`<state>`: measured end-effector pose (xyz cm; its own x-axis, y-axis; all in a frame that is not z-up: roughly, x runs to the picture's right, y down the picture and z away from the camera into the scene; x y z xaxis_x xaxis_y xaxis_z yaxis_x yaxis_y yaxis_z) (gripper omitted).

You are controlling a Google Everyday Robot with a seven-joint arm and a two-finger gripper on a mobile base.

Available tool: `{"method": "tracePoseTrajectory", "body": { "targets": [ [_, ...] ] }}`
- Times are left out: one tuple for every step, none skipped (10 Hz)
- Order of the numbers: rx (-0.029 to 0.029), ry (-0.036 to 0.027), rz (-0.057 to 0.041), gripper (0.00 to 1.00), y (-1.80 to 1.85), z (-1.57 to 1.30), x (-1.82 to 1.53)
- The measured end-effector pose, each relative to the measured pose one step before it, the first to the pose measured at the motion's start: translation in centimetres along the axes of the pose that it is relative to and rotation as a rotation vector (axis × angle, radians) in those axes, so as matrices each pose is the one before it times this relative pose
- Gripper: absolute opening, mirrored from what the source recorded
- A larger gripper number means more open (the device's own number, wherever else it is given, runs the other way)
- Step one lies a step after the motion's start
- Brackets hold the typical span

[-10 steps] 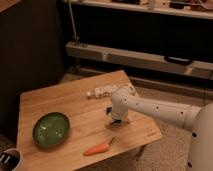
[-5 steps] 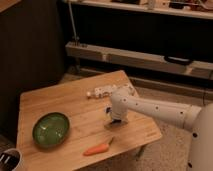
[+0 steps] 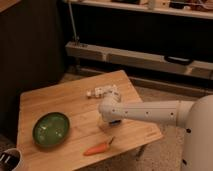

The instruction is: Place the white sponge in the ceramic bowl

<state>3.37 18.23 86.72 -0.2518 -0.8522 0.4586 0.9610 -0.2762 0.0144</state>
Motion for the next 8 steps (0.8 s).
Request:
{"method": "tracePoseTrajectory", "body": {
  "targets": [
    [-0.00768, -0.00312, 0.00113, 0.80, 0.022, 0.375, 0.113],
    [0.00172, -0.00234, 0.00781, 0.80, 0.116, -0.104, -0.109],
    [0.00074, -0.00088, -0.00141, 0.80, -0.022, -0.090, -0.038],
    [0.00143, 0.00018, -0.00400, 0.80, -0.170, -0.123, 0.076],
    [0.00067, 0.00031, -0.00240, 0.80, -0.096, -0.018, 0.019],
    [-0.00069, 0.00036, -0.00027, 0.80, 0.023, -0.063, -0.002],
    [0.00093, 0.00029, -0.00110, 0.80, -0.077, -0.088, 0.005],
    [-0.00114, -0.00031, -0.00004, 0.80, 0.084, -0.013, -0.017]
  ]
}}
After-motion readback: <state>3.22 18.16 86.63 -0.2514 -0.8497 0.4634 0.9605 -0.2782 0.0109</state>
